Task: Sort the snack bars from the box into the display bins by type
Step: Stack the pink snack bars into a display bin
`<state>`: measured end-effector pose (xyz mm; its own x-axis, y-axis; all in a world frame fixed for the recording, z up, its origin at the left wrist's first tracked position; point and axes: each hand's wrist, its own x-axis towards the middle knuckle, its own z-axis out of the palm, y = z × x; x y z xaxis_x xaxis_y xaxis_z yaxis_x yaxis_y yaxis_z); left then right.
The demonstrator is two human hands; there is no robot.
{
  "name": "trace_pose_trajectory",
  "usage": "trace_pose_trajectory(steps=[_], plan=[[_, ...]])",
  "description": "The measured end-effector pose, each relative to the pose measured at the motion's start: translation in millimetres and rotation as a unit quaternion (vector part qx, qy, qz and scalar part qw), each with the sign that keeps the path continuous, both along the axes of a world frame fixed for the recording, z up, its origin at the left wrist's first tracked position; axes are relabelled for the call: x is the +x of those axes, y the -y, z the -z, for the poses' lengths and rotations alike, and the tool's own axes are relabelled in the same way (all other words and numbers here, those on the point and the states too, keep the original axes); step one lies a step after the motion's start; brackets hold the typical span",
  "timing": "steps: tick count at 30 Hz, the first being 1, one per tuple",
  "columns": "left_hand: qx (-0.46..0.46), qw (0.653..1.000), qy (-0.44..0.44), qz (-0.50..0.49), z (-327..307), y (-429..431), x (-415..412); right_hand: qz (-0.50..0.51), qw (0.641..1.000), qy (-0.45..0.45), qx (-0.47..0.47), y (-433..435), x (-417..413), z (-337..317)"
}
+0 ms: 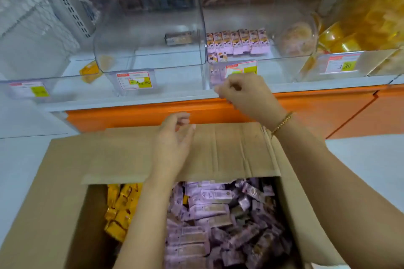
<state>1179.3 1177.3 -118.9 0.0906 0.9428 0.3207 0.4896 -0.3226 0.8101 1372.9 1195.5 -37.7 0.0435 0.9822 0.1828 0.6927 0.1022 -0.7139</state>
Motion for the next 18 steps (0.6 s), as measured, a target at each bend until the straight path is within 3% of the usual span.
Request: trace_pose_trajectory(steps=[3, 6, 10, 12, 14, 18], plan=[[-0.108, 0.993, -0.026, -0.025, 42, 50, -13, -0.066, 0.985, -0.004, -0.156, 55, -15, 47], [-0.163, 0.98, -0.073, -0.091, 83, 97, -25, -0.107, 0.947, 0.047, -0.3, 91, -24, 118], [-0.334, 0.923, -0.17, -0.088, 132, 142, -39, -0.157, 0.889, 0.121, -0.413, 130, -37, 209], [-0.362, 0.892, -0.266, -0.051, 148, 156, -43, -0.153, 0.87, 0.176, -0.435, 153, -42, 237], [-0.317, 0.877, -0.36, -0.017, 155, 164, -42, -0.132, 0.874, 0.228, -0.408, 173, -44, 255], [-0.317, 0.857, -0.404, 0.034, 148, 157, -43, -0.095, 0.886, 0.236, -0.388, 188, -51, 263]])
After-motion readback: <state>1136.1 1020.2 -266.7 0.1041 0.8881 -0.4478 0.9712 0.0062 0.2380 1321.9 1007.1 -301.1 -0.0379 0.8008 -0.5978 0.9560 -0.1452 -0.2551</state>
